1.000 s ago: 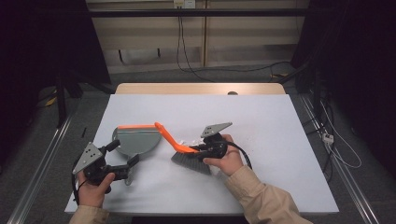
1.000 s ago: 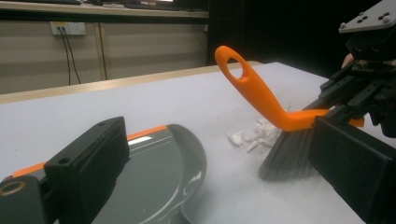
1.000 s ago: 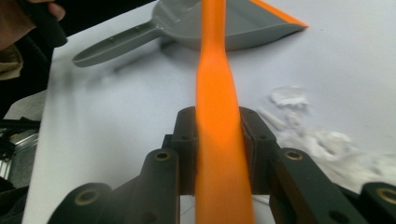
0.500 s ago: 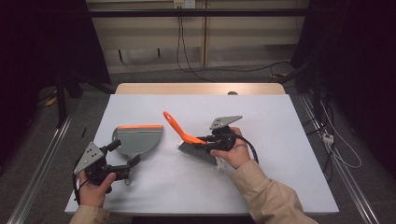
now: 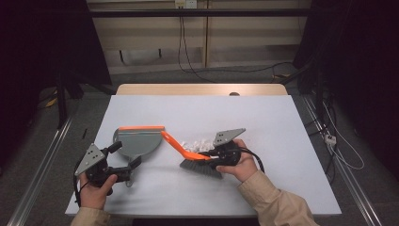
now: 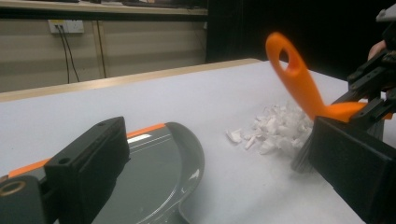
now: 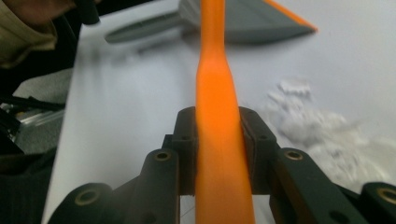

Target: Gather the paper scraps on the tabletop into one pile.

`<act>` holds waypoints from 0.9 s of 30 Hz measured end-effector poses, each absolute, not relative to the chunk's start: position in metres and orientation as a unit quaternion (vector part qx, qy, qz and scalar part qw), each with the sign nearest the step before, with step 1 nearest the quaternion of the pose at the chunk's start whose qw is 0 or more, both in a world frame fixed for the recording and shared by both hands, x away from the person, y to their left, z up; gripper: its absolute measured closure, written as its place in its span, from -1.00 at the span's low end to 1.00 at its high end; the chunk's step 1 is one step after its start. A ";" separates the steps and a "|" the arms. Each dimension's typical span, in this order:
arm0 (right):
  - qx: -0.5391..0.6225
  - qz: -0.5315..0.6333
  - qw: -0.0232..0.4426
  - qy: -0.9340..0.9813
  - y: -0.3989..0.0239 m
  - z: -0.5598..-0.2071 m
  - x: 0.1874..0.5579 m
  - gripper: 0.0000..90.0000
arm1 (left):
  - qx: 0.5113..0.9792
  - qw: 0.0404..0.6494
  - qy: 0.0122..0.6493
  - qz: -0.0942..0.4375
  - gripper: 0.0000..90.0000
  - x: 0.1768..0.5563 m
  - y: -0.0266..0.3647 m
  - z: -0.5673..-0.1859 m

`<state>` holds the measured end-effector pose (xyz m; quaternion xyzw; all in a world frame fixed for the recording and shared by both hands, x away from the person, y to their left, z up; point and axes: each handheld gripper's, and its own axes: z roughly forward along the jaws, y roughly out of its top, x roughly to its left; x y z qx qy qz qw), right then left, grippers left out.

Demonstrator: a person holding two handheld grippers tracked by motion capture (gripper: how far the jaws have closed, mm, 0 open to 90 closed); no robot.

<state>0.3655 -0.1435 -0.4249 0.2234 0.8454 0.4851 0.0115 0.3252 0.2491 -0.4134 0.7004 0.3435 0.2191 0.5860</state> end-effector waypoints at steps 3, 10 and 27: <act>0.230 0.495 0.018 0.838 -0.151 -0.427 0.372 0.59 | 0.701 0.586 0.343 0.219 -0.89 0.325 0.249 -0.413; 0.243 0.494 0.033 0.835 -0.156 -0.428 0.391 0.59 | 0.704 0.583 0.341 0.219 -0.89 0.327 0.249 -0.414; 0.306 0.522 0.083 0.792 -0.149 -0.401 0.390 0.59 | 0.714 0.584 0.327 0.204 -0.89 0.331 0.243 -0.416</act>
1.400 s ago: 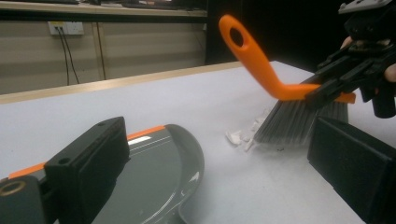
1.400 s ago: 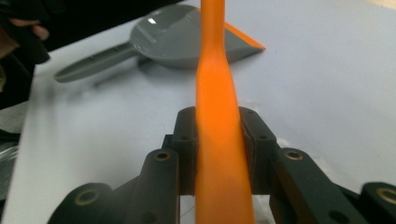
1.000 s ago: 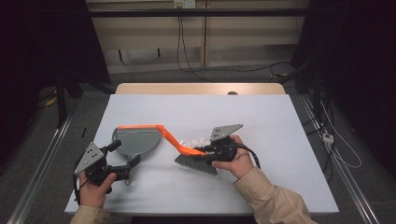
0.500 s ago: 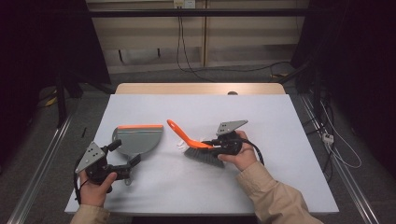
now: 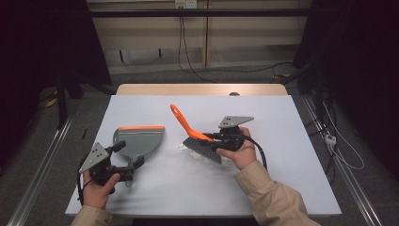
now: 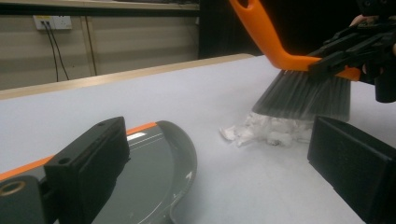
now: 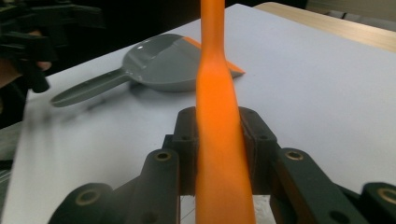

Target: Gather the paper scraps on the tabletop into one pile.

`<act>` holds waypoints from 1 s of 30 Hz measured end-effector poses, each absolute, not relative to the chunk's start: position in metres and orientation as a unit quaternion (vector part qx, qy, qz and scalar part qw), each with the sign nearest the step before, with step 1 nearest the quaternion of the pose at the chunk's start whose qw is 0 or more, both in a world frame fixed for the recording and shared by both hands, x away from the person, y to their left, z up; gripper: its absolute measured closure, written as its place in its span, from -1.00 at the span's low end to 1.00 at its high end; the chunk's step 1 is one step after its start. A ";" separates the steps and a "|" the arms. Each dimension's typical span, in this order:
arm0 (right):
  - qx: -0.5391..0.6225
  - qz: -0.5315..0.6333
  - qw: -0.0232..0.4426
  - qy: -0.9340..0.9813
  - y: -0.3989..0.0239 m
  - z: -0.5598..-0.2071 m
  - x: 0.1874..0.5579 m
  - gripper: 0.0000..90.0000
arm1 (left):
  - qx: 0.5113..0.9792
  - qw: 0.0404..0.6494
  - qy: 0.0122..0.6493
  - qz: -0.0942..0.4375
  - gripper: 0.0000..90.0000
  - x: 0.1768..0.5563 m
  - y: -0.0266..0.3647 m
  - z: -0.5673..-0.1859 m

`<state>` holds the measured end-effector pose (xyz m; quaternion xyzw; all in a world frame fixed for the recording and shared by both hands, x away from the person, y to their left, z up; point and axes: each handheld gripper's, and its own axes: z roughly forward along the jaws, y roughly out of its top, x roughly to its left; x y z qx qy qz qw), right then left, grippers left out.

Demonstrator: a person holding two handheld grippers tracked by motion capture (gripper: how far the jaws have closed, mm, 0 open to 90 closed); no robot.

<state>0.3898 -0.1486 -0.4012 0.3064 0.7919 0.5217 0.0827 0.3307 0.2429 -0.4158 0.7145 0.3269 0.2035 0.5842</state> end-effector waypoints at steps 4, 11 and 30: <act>0.341 0.533 0.088 0.770 -0.144 -0.399 0.391 0.59 | 0.715 0.586 0.325 0.201 -0.89 0.330 0.243 -0.417; 0.356 0.522 0.123 0.766 -0.140 -0.382 0.387 0.59 | 0.713 0.591 0.323 0.197 -0.89 0.329 0.243 -0.416; 0.403 0.503 0.101 0.758 -0.062 -0.422 0.406 0.59 | 0.718 0.586 0.316 0.201 -0.89 0.328 0.240 -0.416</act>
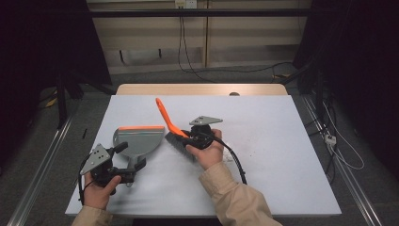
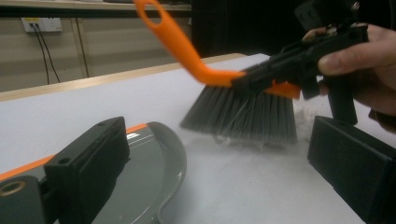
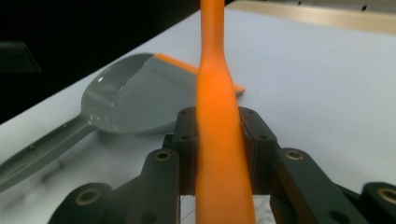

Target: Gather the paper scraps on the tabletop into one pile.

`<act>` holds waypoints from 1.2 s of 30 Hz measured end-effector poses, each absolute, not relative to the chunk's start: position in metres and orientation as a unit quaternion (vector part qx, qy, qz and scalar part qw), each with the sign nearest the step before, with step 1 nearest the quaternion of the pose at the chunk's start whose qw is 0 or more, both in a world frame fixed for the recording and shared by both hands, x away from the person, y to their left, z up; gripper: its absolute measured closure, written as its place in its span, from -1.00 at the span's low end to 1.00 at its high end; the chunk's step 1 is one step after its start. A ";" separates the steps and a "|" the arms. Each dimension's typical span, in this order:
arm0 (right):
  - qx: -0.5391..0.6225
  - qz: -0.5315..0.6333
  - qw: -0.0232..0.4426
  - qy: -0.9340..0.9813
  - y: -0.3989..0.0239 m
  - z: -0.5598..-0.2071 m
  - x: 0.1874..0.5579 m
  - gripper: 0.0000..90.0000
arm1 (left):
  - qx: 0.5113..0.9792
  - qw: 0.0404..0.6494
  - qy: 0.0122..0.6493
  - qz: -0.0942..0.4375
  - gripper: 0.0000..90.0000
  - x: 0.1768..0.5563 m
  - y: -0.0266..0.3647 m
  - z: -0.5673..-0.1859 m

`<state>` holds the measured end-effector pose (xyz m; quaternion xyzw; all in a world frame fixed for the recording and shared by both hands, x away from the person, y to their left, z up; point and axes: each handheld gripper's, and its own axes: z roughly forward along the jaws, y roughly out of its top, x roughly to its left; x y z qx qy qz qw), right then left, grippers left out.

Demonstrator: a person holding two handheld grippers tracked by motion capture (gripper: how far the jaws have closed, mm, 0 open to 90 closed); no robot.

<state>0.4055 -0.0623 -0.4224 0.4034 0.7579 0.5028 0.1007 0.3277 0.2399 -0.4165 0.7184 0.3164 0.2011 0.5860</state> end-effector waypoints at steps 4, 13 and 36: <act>0.407 0.478 0.114 0.770 -0.062 -0.429 0.405 0.59 | 0.722 0.582 0.313 0.205 -0.89 0.327 0.240 -0.416; 0.432 0.468 0.110 0.763 -0.092 -0.428 0.397 0.59 | 0.721 0.581 0.314 0.208 -0.89 0.327 0.240 -0.415; 0.445 0.470 0.121 0.753 -0.129 -0.417 0.383 0.59 | 0.727 0.576 0.313 0.206 -0.89 0.329 0.235 -0.417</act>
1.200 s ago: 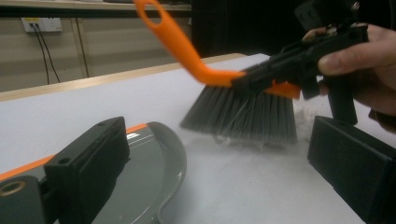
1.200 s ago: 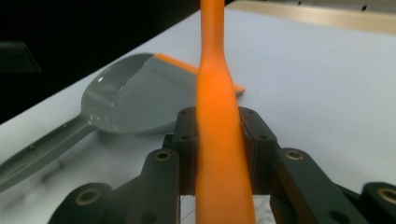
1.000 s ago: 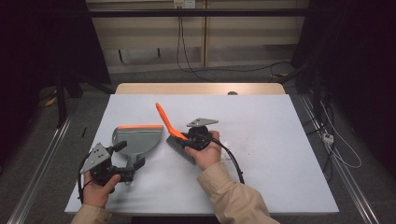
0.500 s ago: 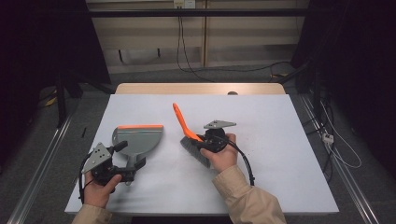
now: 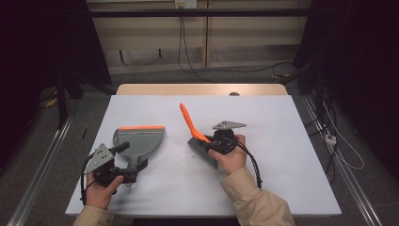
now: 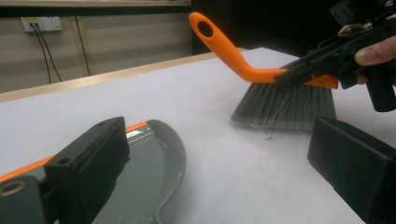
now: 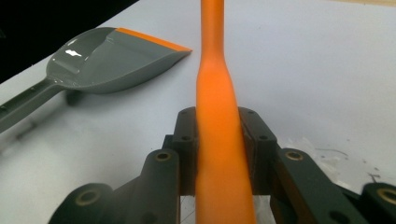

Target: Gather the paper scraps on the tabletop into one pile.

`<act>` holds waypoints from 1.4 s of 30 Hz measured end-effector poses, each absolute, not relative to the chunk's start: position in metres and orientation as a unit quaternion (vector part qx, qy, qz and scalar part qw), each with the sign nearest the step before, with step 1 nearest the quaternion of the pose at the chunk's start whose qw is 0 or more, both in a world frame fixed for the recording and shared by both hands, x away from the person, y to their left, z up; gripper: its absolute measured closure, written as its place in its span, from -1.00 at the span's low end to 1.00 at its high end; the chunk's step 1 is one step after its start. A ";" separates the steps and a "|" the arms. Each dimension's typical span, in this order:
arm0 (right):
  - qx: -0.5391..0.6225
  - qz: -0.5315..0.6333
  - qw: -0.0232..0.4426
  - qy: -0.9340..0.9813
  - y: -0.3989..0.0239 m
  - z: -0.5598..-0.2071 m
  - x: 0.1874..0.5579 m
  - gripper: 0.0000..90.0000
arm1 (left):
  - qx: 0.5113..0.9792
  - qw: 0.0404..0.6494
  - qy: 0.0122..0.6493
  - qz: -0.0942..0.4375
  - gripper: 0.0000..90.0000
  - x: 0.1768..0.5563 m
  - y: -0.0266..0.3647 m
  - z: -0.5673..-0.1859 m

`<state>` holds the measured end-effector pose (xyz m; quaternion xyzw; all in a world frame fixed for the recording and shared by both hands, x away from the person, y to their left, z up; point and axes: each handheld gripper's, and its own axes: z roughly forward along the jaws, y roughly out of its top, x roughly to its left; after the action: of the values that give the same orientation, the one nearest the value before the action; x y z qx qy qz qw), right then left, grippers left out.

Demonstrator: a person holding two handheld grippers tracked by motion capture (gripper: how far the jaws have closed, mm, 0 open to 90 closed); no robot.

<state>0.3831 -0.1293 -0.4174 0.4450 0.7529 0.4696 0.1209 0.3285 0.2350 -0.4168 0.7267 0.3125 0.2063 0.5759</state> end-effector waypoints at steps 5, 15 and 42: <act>0.442 0.475 0.124 0.751 -0.133 -0.409 0.383 0.59 | 0.727 0.576 0.313 0.206 -0.89 0.329 0.235 -0.417; 0.427 0.493 0.129 0.747 -0.134 -0.387 0.385 0.59 | 0.726 0.576 0.313 0.205 -0.89 0.329 0.235 -0.417; 0.447 0.493 0.165 0.727 -0.192 -0.375 0.386 0.59 | 0.724 0.577 0.316 0.207 -0.89 0.329 0.237 -0.416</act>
<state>0.3859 -0.1917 -0.3750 0.4474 0.7274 0.4934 0.1648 0.3288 0.2373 -0.4164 0.7243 0.3163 0.2065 0.5768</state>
